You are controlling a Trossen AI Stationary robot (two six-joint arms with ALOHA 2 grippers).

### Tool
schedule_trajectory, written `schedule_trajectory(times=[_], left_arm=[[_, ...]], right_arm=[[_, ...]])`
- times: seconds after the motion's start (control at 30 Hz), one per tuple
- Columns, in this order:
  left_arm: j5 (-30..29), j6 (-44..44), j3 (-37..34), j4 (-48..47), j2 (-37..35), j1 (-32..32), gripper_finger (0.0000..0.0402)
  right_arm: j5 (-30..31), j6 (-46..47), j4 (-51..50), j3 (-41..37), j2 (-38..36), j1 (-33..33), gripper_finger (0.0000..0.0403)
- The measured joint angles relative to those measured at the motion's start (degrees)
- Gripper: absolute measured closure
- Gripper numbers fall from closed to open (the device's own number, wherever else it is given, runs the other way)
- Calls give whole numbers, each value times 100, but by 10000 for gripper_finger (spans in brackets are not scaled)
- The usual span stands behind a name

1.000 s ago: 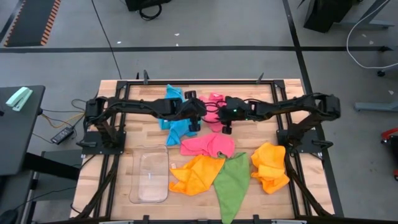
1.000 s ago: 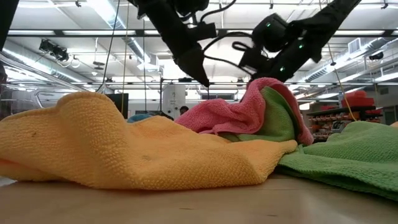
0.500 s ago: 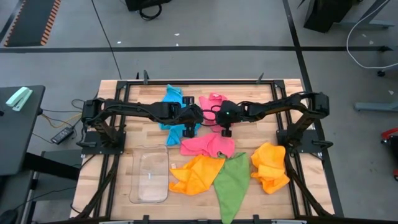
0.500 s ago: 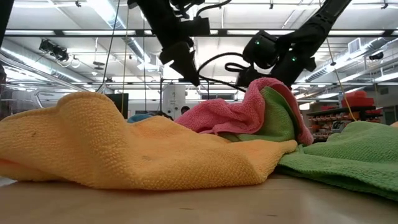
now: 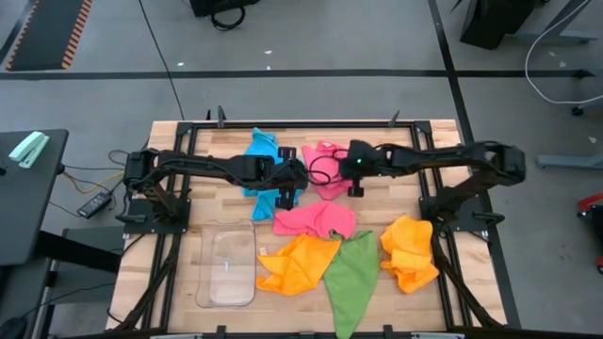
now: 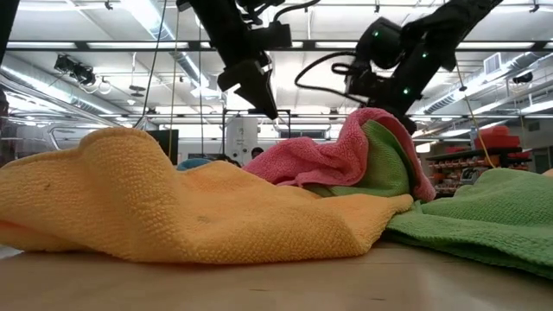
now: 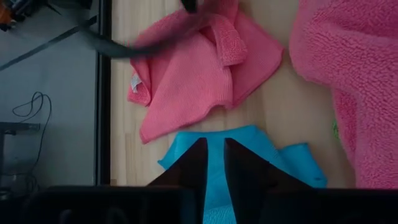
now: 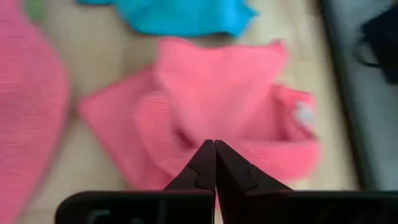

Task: Fold microfiber towels
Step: Fold the top pink microfiber cloth

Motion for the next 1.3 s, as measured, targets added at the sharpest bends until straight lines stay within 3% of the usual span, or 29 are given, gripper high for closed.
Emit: schedule_trajectory(times=[0.1,0.27,0.53,0.73,0.87,1.03,1.2,1.3], left_arm=[[0,-98,0,1,0,-28,349],[2,-174,0,1,2,-52,354],[0,-64,0,-175,-10,-91,355],[304,-224,-2,-290,-456,-249,383],[934,-393,-411,41,-874,-247,395],[944,-589,-1221,850,-1305,-199,380],[948,-819,-1723,1164,-1648,-175,393],[948,-891,-1899,1258,-1841,-175,395]], right_arm=[[-66,30,-246,0,-233,-256,397],[-1119,80,-147,0,-146,-284,370],[-1200,-113,361,0,559,144,283],[-1101,-147,730,0,1093,217,260],[-1091,-146,713,0,1253,173,270],[-805,-180,716,0,1349,171,318],[-791,-227,719,0,1347,167,383],[-762,-263,700,-2,1277,134,396]])
